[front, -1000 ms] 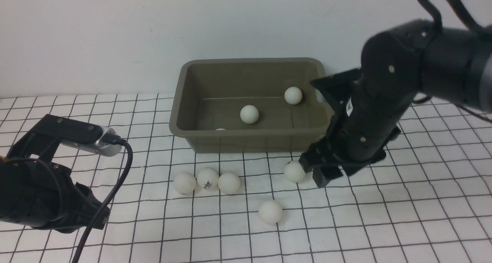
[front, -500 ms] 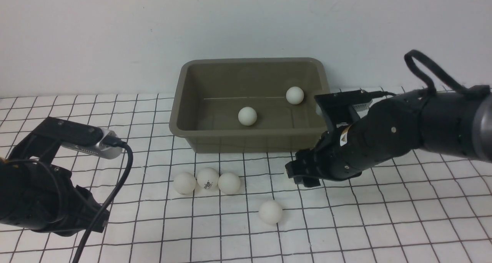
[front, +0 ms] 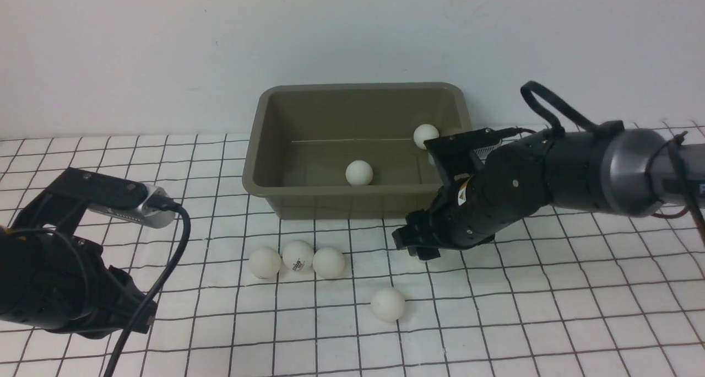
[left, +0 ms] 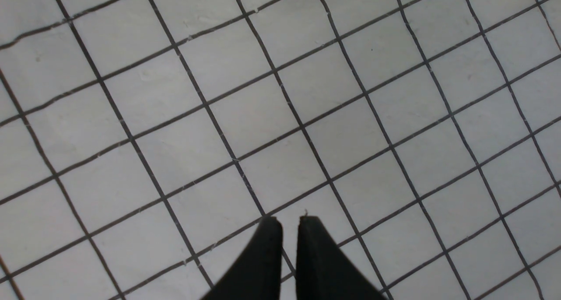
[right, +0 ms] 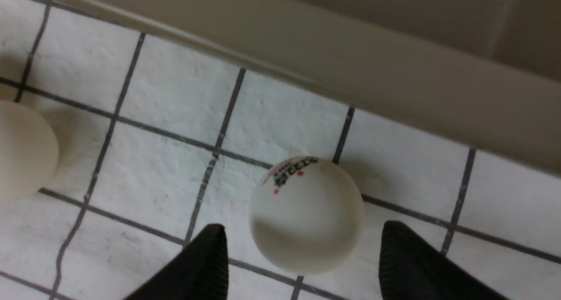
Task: Put the table tennis balls into the box on the white checkered tablecloth.
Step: 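Reach for and grasp a ping pong ball on the table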
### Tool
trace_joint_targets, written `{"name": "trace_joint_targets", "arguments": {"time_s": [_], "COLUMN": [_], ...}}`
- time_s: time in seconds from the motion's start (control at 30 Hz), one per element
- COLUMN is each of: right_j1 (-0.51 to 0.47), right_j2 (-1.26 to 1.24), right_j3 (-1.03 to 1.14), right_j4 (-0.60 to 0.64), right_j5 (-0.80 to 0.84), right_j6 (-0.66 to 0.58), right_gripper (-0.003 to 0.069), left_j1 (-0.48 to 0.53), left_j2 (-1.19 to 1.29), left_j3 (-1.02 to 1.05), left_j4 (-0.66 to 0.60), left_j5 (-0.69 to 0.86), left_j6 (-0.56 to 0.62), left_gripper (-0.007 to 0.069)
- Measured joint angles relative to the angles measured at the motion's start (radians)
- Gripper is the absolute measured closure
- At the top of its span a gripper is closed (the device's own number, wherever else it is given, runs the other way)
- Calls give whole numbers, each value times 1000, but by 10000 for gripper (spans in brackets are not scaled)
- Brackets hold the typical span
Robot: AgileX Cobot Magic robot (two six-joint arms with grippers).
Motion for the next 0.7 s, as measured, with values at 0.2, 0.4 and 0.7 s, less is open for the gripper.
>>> {"name": "trace_joint_targets", "arguments": {"time_s": [0.2, 0.4, 0.7], "right_j1": [0, 0, 0], "right_j2": [31, 45, 64], "right_j3": [-4, -5, -10], "right_j4": [-19, -30, -44], "right_j5": [-14, -69, -96], "right_j6": [0, 0, 0], "right_gripper": [237, 237, 237], "left_j1": [0, 0, 0], "left_j2": [0, 0, 0], "left_j3": [0, 0, 0], "left_j4": [0, 0, 0], "left_j5": [0, 0, 0], "left_j6": [0, 0, 0], "left_gripper": [587, 587, 587]}}
